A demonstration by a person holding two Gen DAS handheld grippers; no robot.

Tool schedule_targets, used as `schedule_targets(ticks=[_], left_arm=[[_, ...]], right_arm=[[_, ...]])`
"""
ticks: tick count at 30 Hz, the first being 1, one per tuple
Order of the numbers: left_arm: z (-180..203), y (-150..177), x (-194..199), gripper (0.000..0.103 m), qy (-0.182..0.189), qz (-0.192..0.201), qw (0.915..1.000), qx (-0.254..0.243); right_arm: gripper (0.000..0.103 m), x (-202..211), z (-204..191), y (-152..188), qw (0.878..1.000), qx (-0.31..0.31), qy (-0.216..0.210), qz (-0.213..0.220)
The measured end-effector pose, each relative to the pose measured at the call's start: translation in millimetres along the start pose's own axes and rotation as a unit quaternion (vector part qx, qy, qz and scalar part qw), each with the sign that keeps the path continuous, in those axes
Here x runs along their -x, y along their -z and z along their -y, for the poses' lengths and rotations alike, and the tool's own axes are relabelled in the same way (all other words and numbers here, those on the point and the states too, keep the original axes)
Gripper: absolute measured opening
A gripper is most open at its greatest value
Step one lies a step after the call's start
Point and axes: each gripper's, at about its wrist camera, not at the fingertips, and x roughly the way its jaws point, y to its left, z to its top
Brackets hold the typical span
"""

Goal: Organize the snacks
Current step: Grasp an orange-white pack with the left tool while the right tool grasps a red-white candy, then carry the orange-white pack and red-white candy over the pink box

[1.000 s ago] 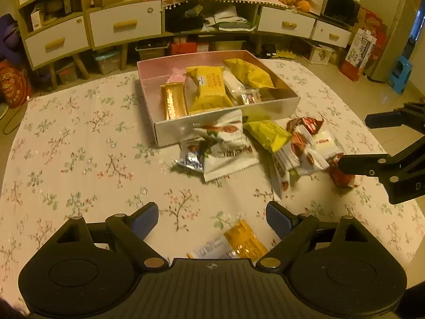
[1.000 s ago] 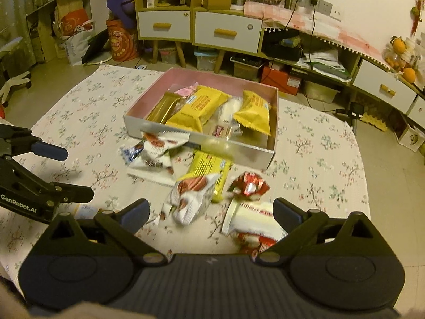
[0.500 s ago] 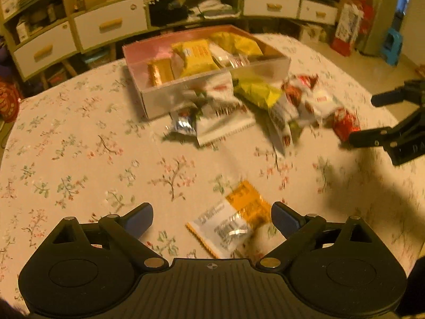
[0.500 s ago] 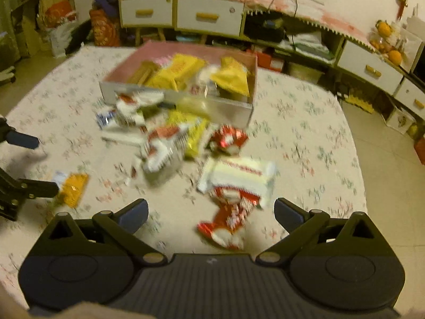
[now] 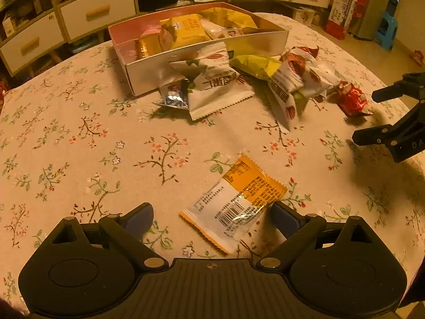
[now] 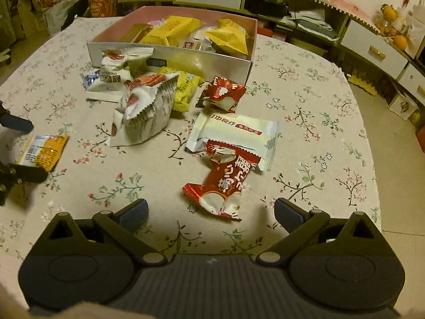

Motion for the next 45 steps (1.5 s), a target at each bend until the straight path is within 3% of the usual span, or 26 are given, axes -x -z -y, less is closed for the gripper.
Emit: schedule_targets(ticks=[5,13,21,32,38,40,45], left_arm=[[-1.6,-6.8,-2.6,0.091,-0.008,0.002,0.9999,0.006],[5.6,-16.1,-1.1,0.060,-0.006,0.006,1.0000,0.002],[13.9,-19.3,1.0,0.041,-0.003,0.002,1.0000,-0.004],[17.0,-20.6,2.1,0.040,-0.013,-0.003,0.9999,0.003],[17.7,-20.8,2.3,0.040,-0.014,-0.004,0.9999,0.003],[17.7,-20.9,2.3,0.040,-0.014,-0.004,0.9999,0.003],[17.6,-20.9,2.8,0.039,-0.014,-0.004,0.9999,0.001]], right_arm=[[0.101,-4.5,4.6,-3.5,1.000,-0.004,0.003,0.005],[0.100,-14.8,15.3,-10.5,1.000,-0.026,0.003,0.004],[0.095,-20.9,23.3,-14.8,0.998,-0.060,-0.003,-0.001],[0.069,-17.9,17.7,-19.3,0.998,-0.057,-0.021,0.001],[0.044,-14.3,11.2,-21.1,0.999,-0.041,-0.035,0.003],[0.029,-13.0,7.7,-22.2,0.999,-0.030,-0.037,0.004],[0.025,-10.3,-2.5,-22.9,1.000,0.003,-0.028,0.006]])
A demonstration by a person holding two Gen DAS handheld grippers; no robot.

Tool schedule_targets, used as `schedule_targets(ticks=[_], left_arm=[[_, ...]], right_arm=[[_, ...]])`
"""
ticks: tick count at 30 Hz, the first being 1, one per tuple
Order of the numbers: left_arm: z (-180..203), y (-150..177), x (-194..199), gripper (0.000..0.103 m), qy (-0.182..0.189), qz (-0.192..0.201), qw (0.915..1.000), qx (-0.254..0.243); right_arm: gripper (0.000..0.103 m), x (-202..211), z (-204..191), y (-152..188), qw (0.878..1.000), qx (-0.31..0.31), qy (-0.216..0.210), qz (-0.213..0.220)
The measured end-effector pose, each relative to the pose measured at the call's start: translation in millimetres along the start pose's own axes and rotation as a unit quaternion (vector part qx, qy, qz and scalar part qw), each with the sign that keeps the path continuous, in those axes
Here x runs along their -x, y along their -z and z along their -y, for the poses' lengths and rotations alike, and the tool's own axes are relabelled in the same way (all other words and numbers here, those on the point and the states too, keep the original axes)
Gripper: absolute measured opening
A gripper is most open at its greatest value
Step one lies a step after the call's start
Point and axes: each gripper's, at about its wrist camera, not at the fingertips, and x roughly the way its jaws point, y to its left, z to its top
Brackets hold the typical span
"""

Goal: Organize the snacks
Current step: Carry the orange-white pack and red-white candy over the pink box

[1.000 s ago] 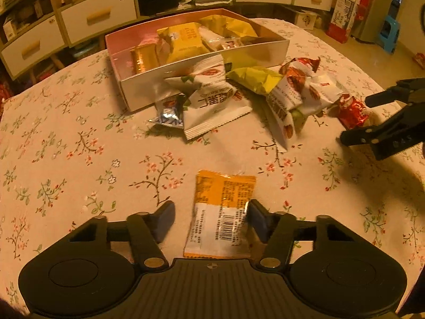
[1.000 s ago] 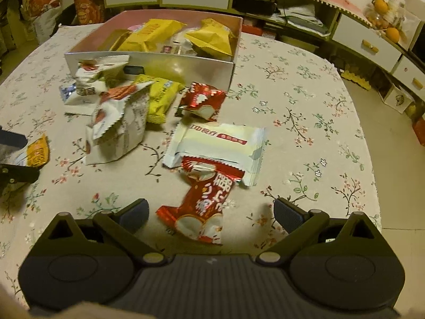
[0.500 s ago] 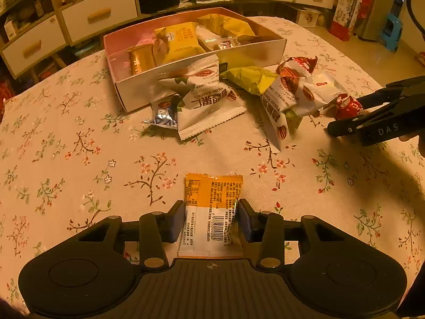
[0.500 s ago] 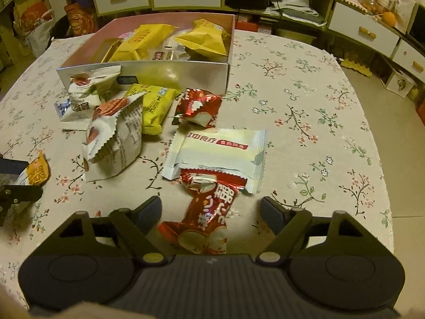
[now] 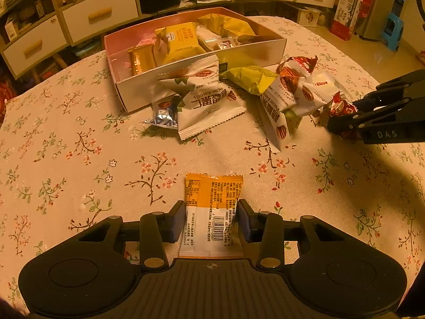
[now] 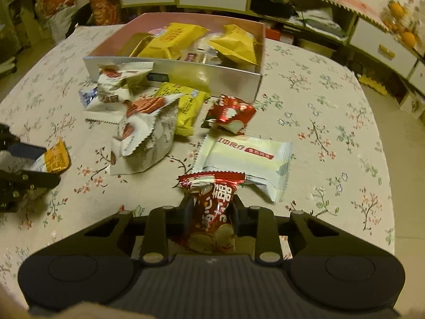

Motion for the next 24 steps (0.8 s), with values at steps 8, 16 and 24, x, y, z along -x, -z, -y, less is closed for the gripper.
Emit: schedule_targets(ticks=[8,16,24], left_arm=[[-0.1,-1.2,2.6,0.038,0.002,0.001,1.0000,0.003],[-1.2,-5.0,8.5,0.038,0.001,0.011,0.9999,0.006],[-3.0,-9.8,14.3,0.038,0.002,0.021,0.9997,0.012]], right_arm=[[0.022,4.8,-9.5,-1.8,1.000,0.021,-0.009,0.000],[0.022,13.9,-16.9,-3.9,0.999,0.035,-0.013,0.008],[0.022,22.1,-17.5,-8.1,0.999,0.041,-0.010,0.021]])
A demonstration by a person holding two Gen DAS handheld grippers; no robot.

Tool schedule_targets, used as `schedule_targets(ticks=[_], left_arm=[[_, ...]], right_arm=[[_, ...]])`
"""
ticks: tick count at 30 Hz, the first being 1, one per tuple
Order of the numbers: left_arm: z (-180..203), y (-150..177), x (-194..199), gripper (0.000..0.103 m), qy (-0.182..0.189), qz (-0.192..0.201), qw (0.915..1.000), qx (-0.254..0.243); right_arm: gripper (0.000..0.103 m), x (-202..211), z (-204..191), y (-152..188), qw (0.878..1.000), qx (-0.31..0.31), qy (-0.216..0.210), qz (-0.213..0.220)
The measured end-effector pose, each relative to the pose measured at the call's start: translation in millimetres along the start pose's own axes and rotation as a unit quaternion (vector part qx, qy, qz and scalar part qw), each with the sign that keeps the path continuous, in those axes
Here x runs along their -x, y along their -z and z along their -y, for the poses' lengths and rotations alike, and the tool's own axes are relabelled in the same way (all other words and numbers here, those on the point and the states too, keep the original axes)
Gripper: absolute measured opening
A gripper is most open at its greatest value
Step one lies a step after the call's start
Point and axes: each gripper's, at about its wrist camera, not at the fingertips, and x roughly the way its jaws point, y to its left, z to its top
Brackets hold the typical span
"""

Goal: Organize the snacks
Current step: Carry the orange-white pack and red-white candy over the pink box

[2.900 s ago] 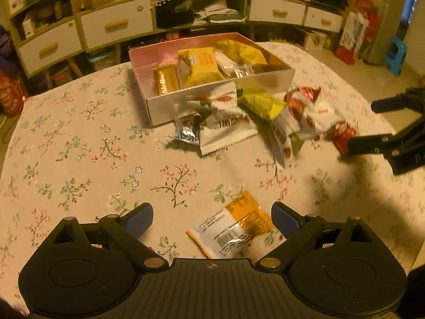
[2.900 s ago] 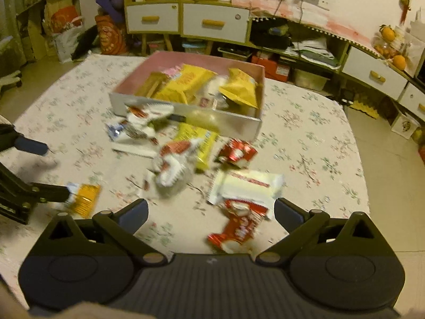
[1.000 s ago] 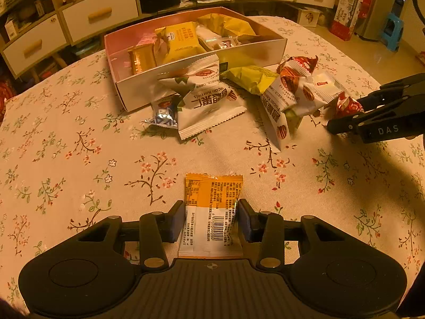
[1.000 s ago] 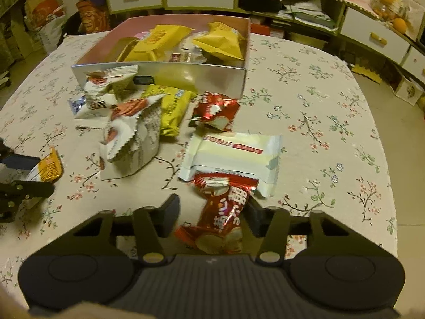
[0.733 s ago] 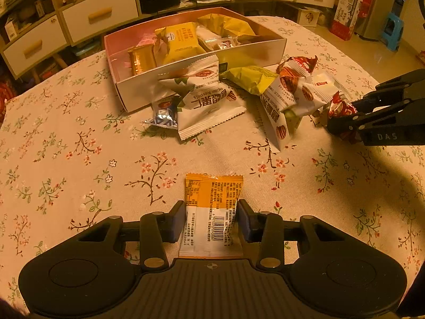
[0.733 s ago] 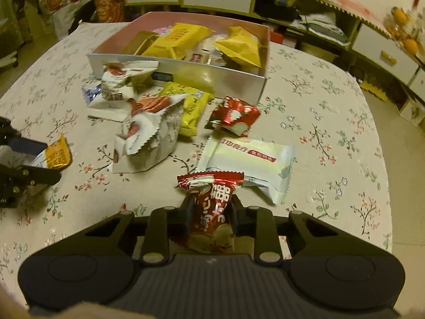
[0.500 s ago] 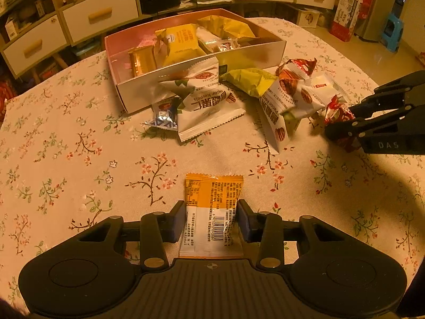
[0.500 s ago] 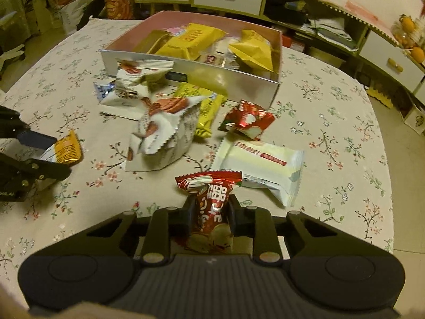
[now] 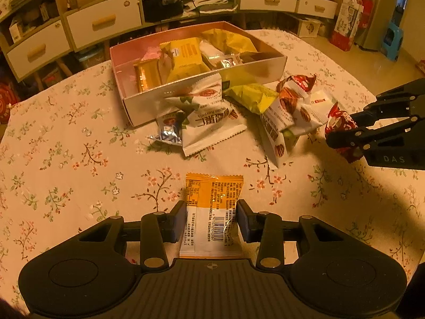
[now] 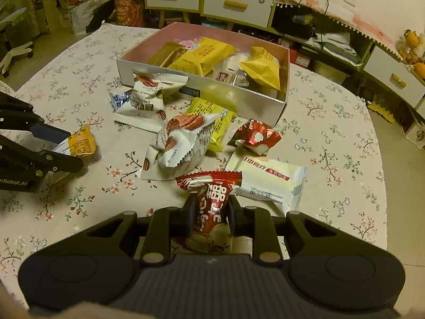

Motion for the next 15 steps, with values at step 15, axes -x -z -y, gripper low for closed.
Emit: schedule_targets(ticks=[15], left_arm=[[-6.7,-18.5,13.7,0.038,-0.011,0.031,0.9993,0.018]], right_arm=[[0.022,22.1,1.6,-17.7,0.999,-0.003,-0.001,0.036]])
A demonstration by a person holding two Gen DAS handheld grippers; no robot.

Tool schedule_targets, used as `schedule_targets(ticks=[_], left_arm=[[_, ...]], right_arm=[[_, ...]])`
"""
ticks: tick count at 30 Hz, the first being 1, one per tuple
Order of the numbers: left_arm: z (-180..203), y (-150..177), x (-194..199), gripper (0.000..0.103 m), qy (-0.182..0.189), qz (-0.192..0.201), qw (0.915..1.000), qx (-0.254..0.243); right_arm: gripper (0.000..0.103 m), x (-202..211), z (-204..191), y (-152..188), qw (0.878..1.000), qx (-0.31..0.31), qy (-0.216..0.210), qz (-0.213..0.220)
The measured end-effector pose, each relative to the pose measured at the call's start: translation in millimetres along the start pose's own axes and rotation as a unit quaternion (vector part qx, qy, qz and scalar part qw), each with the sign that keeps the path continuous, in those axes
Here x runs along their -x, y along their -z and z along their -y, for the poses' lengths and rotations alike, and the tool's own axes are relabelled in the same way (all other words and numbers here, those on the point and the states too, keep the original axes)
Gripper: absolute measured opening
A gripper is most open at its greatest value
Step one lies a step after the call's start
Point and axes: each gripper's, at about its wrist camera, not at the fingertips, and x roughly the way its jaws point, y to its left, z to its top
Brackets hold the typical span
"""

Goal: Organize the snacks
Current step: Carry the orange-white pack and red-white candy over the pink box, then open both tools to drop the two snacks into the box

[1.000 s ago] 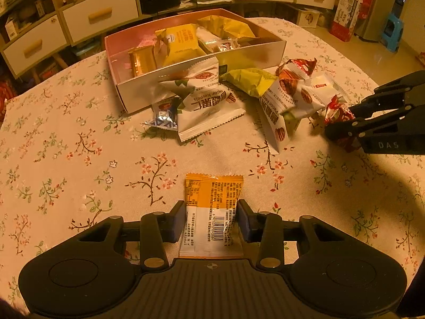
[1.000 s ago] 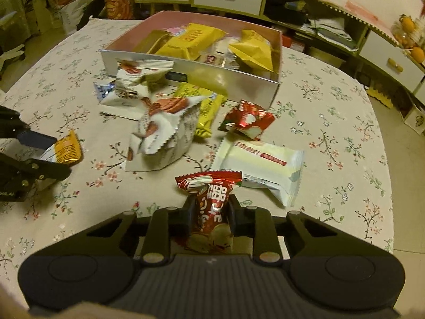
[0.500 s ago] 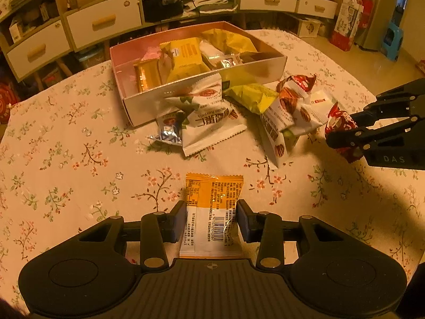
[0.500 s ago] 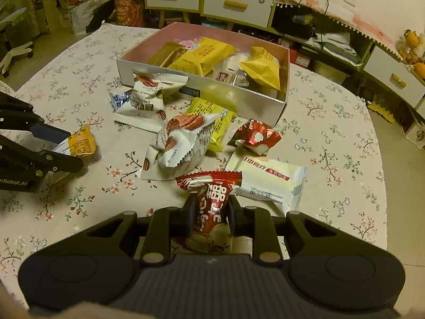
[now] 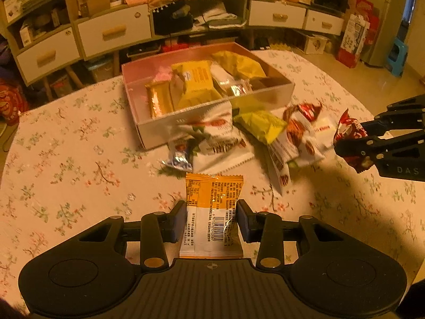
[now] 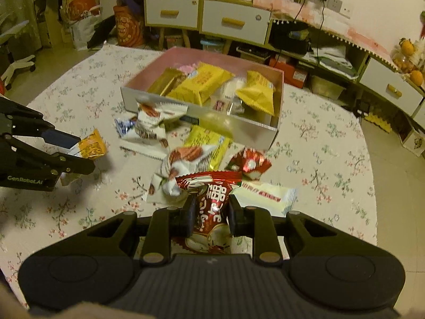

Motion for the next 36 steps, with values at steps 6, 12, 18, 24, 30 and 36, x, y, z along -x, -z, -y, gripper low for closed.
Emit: schedule_targets(ticks=[6,12,18,24,30,36], left_arm=[[-4.2,-21.8,5.5,0.038,-0.018,0.020,0.9996,-0.009],[-12.9,-55.3,4.8,0.038,-0.026,0.042,0.9987,-0.006],[-26.4,-83.0,-11.9,0.038,-0.034,0.045,0.9983,0.012],[-36.8,-100.8,-33.2,0.038,-0.037,0.048,0.9972,0.045],[-35.9,-112.9,-56.3,0.038,-0.044,0.040,0.9969,0.050],[-28.1,-120.1,-75.1,0.038,-0.054,0.034,0.9976,0.028]], right_arm=[[0.022,-3.8,0.1,-22.3,1.000,0.001,0.000,0.011],[0.022,-10.4,10.1,-50.5,0.999,-0.010,-0.007,0.031],[0.022,-28.5,27.4,-71.4,0.999,-0.028,-0.005,0.033],[0.022,-49.7,39.4,-81.9,0.999,-0.035,0.004,0.026],[0.022,-64.8,48.1,-89.6,0.999,-0.041,0.009,0.025],[0.022,-75.9,50.9,-97.9,0.999,-0.030,0.014,0.020]])
